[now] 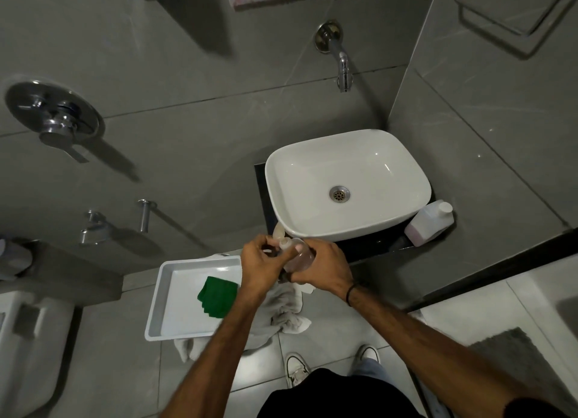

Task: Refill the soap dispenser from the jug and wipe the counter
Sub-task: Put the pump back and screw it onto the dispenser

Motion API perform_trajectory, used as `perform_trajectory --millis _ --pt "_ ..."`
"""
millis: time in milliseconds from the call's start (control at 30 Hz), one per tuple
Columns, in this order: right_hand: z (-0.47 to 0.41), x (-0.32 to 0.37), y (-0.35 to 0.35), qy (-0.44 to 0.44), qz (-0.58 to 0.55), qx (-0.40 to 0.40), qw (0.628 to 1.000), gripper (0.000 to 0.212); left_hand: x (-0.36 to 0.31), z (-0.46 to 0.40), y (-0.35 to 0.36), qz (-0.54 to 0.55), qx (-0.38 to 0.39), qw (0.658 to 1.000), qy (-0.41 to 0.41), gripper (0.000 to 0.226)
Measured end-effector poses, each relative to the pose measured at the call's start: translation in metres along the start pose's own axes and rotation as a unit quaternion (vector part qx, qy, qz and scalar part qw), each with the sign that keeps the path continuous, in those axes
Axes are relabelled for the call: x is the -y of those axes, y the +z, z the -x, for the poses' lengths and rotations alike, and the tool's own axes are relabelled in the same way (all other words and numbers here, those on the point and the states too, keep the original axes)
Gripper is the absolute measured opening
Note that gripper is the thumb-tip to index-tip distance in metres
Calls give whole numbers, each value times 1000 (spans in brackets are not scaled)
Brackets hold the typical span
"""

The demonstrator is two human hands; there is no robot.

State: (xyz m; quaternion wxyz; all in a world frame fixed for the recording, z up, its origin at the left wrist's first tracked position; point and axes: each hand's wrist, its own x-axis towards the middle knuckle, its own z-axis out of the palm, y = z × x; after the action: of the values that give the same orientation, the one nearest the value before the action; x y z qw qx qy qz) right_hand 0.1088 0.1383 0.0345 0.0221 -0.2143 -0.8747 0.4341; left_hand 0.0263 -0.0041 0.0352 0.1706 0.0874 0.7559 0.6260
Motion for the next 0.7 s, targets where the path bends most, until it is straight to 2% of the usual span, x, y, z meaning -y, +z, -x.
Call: perform_trajectory --millis 133,267,367,433,567,700 --pt "-4 -7 -6 1 -8 34 999 57 1 -7 -6 79 98 992 -12 23" --pt "-5 -12 -8 17 1 61 998 48 0 -14 -17 35 201 979 -10 38" --pt "-4 -13 -4 13 1 58 998 37 -2 -18 -21 3 239 971 -4 34" --pt "-3 -14 -2 22 11 30 999 43 -4 -19 -22 -30 231 972 20 35" --pt "-6 -12 0 7 42 -31 999 68 -10 -14 -20 -26 138 988 71 47" --pt "-9 -12 -1 1 57 -41 998 73 -11 -17 -21 -36 117 988 95 37"
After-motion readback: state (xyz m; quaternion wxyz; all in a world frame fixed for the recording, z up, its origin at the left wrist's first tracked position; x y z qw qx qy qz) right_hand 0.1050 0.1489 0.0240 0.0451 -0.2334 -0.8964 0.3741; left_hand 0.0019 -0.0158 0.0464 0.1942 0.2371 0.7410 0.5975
